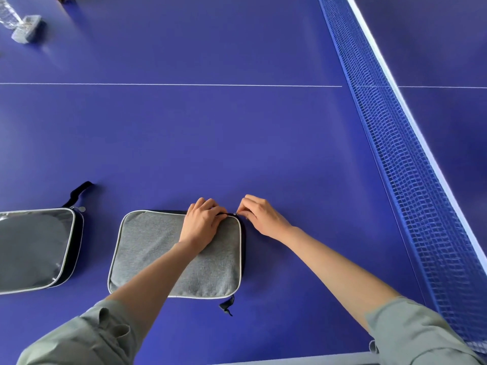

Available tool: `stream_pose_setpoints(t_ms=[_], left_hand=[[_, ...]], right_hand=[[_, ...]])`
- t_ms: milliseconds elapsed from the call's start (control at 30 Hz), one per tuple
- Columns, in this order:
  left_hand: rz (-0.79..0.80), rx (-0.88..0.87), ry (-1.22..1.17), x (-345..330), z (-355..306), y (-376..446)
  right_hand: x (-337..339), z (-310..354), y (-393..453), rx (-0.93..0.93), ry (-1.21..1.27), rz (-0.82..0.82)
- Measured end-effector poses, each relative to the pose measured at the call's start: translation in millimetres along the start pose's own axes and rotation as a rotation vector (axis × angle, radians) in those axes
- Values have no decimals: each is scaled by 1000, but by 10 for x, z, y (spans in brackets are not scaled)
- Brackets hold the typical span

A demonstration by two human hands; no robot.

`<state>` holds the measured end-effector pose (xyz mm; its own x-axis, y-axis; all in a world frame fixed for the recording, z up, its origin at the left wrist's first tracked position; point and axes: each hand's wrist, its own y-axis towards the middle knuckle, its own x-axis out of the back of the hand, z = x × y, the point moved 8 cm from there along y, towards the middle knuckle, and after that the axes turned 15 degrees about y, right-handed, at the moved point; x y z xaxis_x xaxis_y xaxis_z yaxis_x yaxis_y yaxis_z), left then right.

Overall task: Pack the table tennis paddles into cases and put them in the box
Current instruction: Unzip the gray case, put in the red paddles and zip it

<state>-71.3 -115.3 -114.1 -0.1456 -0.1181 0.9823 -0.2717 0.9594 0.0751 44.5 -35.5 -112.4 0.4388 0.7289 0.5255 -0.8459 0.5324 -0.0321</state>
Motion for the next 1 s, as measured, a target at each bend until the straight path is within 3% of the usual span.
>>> stream_pose_setpoints(t_ms=[267,500,600,733,1000], left_hand=[[-50,183,0,82,155,23],[-30,321,22,105,257,10],[-30,291,-6,129,215,17],[7,119,9,168,-52,-205],[113,40,269,-25,-230,-614]], right_hand=[[6,-110,-296,1,88,-158],[-232,-198,-646,-191,287,-399],[-343,-235,-741,-260,361,-462],[-336,-256,-779,-307,432,-543],[-376,-273,-973,-359,411,-547]])
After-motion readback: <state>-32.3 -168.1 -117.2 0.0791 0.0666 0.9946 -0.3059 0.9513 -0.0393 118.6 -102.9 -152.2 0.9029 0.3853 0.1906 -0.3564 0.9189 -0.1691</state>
